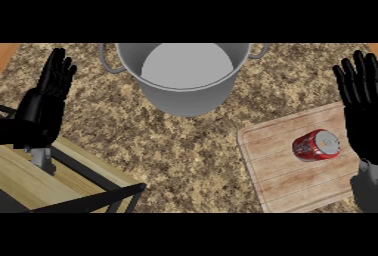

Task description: Pick the can from the cutting board and place it in the pot

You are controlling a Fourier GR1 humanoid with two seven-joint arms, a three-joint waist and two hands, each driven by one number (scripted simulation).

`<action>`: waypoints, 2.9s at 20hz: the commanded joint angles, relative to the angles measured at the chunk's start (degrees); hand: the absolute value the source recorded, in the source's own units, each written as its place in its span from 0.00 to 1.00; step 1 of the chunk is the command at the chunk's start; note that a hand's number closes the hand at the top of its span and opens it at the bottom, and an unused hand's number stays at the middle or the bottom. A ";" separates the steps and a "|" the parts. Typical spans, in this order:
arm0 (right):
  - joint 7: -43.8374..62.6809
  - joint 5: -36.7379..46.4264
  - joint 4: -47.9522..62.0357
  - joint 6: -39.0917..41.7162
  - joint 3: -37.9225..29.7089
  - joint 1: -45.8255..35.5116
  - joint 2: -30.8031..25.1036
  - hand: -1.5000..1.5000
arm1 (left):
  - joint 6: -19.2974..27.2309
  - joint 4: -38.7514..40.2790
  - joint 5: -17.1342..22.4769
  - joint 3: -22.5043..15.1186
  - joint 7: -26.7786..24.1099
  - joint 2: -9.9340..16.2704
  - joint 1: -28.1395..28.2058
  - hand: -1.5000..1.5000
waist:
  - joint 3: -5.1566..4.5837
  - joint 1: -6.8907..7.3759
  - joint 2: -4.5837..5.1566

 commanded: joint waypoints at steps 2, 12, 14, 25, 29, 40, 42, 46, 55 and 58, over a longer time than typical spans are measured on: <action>5.76 3.92 4.27 4.36 6.09 1.52 -3.10 1.00 | -3.78 6.12 0.04 -3.62 -0.79 -2.04 5.42 0.50 | -0.04 -0.92 -3.63; -4.03 19.59 -3.82 -11.79 4.11 5.59 -3.20 0.00 | -11.41 9.72 2.50 -7.71 8.03 -3.08 10.81 0.50 | 0.07 -3.08 -4.38; -7.32 17.55 -6.24 -10.31 3.11 6.99 -3.06 0.00 | -10.91 10.92 0.88 -8.55 9.06 -4.03 8.77 0.50 | 0.09 -3.90 -4.17; 24.72 16.69 -15.99 -1.43 5.15 8.07 -16.63 0.00 | -12.91 8.54 0.23 -7.75 12.32 -5.38 8.15 0.50 | -0.27 -2.06 -4.26; 32.90 12.12 -17.54 -0.10 3.81 6.36 -17.80 0.00 | -14.44 11.33 0.03 -6.68 10.33 -5.62 8.69 0.50 | -0.24 -1.72 -3.89; 42.46 9.53 -11.37 11.62 11.03 4.84 -22.88 0.00 | -15.07 12.00 -1.07 -6.53 10.65 -7.20 6.55 0.50 | -0.05 -0.39 -3.67; 40.59 10.94 -8.97 11.17 12.06 5.24 -21.12 0.00 | -15.57 12.36 -1.34 -5.61 10.26 -6.25 6.44 0.50 | 0.02 -0.30 -3.66; 36.33 13.08 -6.36 11.40 10.32 6.18 -21.83 0.00 | -15.71 11.45 -2.03 -6.14 9.81 -7.33 7.71 0.50 | 0.07 -0.72 -3.83; 25.39 10.89 -1.31 12.46 7.06 9.71 -18.78 0.00 | -17.00 12.18 -2.48 -4.35 9.63 -7.23 8.17 0.50 | 0.16 -1.42 -3.81; 22.20 6.50 0.40 15.00 5.34 9.94 -17.17 0.00 | -16.45 10.93 -3.01 -4.31 9.69 -7.42 9.08 0.50 | 0.16 -0.94 -3.88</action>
